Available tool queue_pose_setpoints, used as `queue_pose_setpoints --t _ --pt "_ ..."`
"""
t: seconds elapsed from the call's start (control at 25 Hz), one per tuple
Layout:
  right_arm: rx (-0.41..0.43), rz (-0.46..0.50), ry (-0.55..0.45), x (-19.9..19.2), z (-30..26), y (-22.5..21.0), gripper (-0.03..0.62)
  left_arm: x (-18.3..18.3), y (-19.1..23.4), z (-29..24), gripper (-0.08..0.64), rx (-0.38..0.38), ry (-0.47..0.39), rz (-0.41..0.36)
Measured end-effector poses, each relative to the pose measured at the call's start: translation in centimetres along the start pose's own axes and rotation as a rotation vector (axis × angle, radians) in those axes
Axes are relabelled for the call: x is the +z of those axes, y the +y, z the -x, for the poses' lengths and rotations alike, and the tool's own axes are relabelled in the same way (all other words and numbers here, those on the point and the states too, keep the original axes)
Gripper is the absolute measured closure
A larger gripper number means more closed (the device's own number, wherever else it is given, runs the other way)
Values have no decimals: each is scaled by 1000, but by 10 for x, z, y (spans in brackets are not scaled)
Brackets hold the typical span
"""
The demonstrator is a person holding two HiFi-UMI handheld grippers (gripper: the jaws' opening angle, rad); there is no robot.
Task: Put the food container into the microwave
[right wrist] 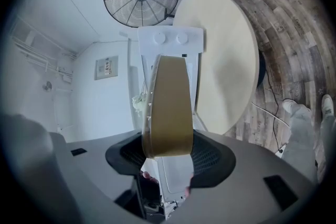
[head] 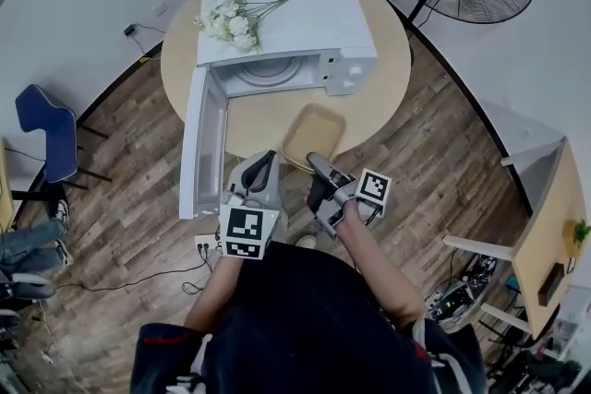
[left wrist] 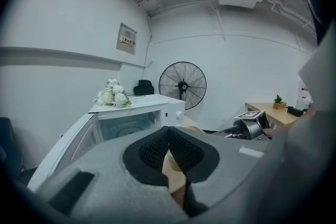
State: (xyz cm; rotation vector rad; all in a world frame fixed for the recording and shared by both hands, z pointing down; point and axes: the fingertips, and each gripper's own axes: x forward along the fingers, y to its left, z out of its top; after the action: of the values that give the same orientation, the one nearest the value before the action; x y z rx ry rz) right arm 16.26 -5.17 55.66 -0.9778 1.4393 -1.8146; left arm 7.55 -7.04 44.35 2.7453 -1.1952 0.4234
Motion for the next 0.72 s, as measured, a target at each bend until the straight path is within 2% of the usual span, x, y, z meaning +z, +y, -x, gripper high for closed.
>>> queue_pose_setpoints --t 0.48,0.72 --pt "-39 28 46 10 -100 24 365 20 90 -43 545 -8 -17 47" --pt "-65 25 67 11 -129 20 365 13 110 -57 545 -33 -8 75"
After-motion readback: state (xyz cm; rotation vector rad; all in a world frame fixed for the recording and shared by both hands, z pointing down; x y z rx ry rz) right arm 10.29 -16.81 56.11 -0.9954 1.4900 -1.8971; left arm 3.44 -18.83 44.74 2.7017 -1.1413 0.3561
